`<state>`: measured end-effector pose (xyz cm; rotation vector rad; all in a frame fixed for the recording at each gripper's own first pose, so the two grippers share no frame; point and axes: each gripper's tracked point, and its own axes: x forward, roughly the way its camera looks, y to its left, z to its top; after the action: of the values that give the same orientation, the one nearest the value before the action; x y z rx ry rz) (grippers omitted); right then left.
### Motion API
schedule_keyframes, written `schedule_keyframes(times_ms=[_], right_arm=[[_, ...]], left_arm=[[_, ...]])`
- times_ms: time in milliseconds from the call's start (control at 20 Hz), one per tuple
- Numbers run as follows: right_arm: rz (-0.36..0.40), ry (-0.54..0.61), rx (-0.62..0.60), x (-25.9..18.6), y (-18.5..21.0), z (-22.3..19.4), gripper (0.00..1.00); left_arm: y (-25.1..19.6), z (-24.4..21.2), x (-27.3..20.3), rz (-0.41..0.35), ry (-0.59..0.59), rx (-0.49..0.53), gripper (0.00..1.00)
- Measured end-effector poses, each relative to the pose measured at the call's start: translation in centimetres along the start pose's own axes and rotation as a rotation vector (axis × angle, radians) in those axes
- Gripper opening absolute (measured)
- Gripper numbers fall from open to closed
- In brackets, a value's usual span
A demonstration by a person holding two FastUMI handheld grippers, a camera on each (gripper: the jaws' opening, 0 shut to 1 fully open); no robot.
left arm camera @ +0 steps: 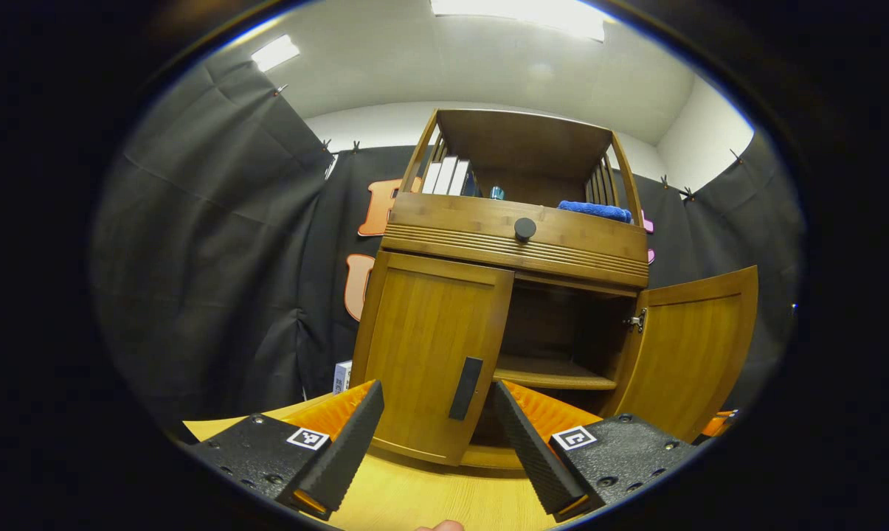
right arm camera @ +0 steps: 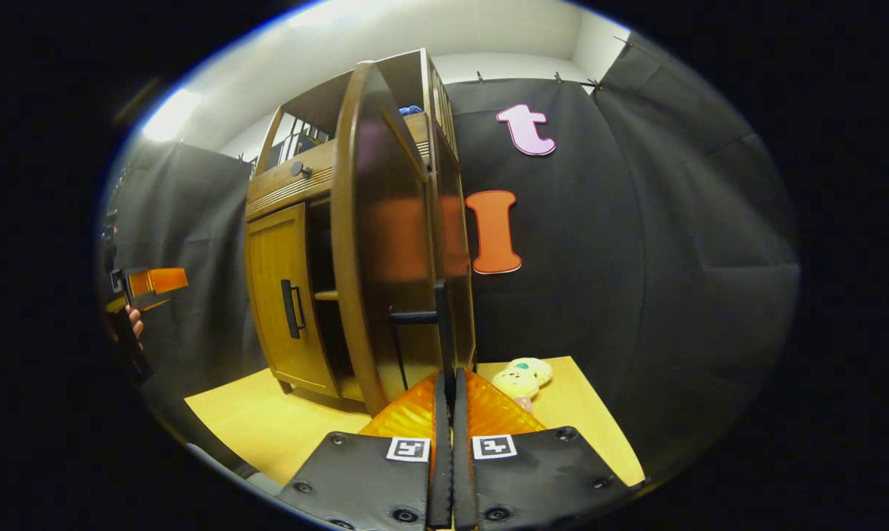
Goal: Open the right door of the double-door shoe cabinet with the right hand, and open the left door with the left hand.
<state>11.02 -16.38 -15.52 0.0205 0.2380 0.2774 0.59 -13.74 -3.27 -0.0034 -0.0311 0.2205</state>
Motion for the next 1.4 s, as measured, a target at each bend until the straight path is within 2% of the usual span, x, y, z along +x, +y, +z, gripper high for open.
schedule_keyframes(times_ms=[100, 150, 200, 250, 300, 350, 400, 450, 650, 750, 800, 950, 1100, 1300, 1350, 1400], right_arm=[[-0.029, -0.01, 0.022, -1.8, -0.5, 0.4, 0.1], [-0.057, -0.015, 0.035, -2.6, -1.1, 0.8, 0.08], [-0.084, -0.022, 0.054, -3.5, -1.7, 1.3, 0.14], [-0.112, -0.034, 0.075, -4.4, -2.1, 1.8, 0.14], [-0.139, -0.046, 0.09, -5.3, -2.3, 2.4, 0.07], [-0.163, -0.056, 0.093, -6.1, -2.5, 2.8, 0.0], [-0.197, -0.063, 0.091, -7.0, -2.8, 3.0, 0.08], [-0.22, -0.068, 0.089, -7.8, -2.8, 3.2, 0.08], [-0.232, -0.063, 0.024, -9.3, 0.4, 4.3, 0.07], [-0.214, -0.051, 0.001, -9.4, 2.9, 5.0, 0.07], [-0.179, -0.055, -0.008, -9.2, 4.6, 5.7, 0.08], [-0.067, -0.09, -0.028, -7.8, 9.3, 6.9, 0.08], [0.006, -0.104, -0.023, -6.4, 13.0, 7.2, 0.08], [0.027, -0.14, -0.023, -4.5, 16.2, 7.2, 0.08], [0.014, -0.149, -0.02, -3.8, 16.5, 7.2, 0.01], [0.002, -0.154, -0.017, -3.4, 17.0, 7.2, 0.01]], left_arm=[[-0.9, -0.2, 0.4, -0.032, 0.005, -0.007, 0.92], [-1.3, -0.2, 0.5, -0.046, 0.005, -0.009, 0.92], [-1.7, -0.2, 0.6, -0.062, 0.004, -0.012, 0.92], [-2.2, -0.3, 0.7, -0.079, 0.005, -0.015, 0.93], [-2.6, -0.4, 0.8, -0.094, 0.008, -0.019, 0.95], [-3.1, -0.6, 0.8, -0.111, 0.012, -0.022, 0.92], [-3.5, -0.7, 0.8, -0.125, 0.015, -0.025, 0.92], [-3.8, -0.8, 1.0, -0.135, 0.017, -0.027, 0.92], [-4.3, -1.2, 1.2, -0.156, 0.026, -0.034, 0.92], [-4.2, -1.3, 0.9, -0.156, 0.032, -0.034, 0.92], [-4.0, -1.3, 0.7, -0.154, 0.033, -0.034, 0.95], [-2.9, -1.3, -0.1, -0.135, 0.03, -0.031, 0.95], [-1.7, -1.4, 0.0, -0.13, 0.038, -0.02, 0.98], [0.2, -0.9, 1.6, -0.153, 0.024, -0.002, 0.92], [0.6, -0.6, 2.4, -0.168, 0.02, 0.004, 0.92], [1.0, -0.3, 3.1, -0.182, 0.015, 0.009, 0.92]])
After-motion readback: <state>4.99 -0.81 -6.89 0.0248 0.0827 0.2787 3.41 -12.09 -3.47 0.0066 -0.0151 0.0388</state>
